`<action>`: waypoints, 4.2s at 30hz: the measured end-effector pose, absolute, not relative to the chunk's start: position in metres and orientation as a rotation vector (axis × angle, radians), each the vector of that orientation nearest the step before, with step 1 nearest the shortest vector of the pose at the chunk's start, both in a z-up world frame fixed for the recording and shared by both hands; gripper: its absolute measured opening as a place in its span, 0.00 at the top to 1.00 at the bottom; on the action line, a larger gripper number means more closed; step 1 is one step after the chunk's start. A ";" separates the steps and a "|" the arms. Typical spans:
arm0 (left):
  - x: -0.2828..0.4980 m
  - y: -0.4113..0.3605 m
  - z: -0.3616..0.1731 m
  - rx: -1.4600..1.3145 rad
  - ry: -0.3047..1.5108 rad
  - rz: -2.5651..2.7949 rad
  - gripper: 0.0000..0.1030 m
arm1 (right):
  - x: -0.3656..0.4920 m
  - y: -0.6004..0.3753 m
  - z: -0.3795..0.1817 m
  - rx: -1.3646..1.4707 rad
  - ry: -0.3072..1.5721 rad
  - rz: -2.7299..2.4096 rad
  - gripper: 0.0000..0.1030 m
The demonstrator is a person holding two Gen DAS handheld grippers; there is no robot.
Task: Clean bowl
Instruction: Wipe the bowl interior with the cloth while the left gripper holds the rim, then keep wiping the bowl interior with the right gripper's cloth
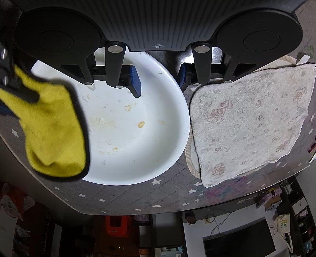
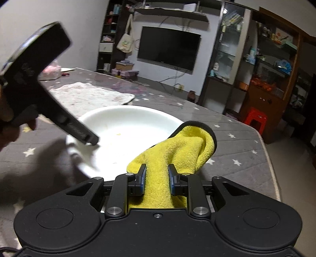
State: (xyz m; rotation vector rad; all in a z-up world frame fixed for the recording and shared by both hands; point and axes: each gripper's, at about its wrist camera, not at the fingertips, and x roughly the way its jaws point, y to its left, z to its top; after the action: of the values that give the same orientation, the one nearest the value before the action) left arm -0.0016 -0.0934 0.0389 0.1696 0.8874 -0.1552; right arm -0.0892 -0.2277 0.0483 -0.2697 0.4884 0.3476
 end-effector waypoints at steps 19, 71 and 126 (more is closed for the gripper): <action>-0.004 -0.095 0.038 0.173 0.883 -0.154 0.60 | -0.051 -0.237 0.042 -0.327 0.477 0.303 0.77; -0.027 -0.080 0.048 0.006 0.991 -0.223 0.67 | -0.083 -0.229 0.047 -0.275 0.505 0.407 0.77; -0.035 -0.087 0.047 -0.066 0.987 -0.168 0.67 | -0.108 -0.246 0.045 -0.186 0.463 0.334 0.77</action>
State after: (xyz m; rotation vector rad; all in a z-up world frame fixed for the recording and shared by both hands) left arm -0.0351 -0.0875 0.0466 -0.0658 0.9874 -0.1678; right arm -0.1079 -0.2464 0.0448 -0.1861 0.4632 0.3342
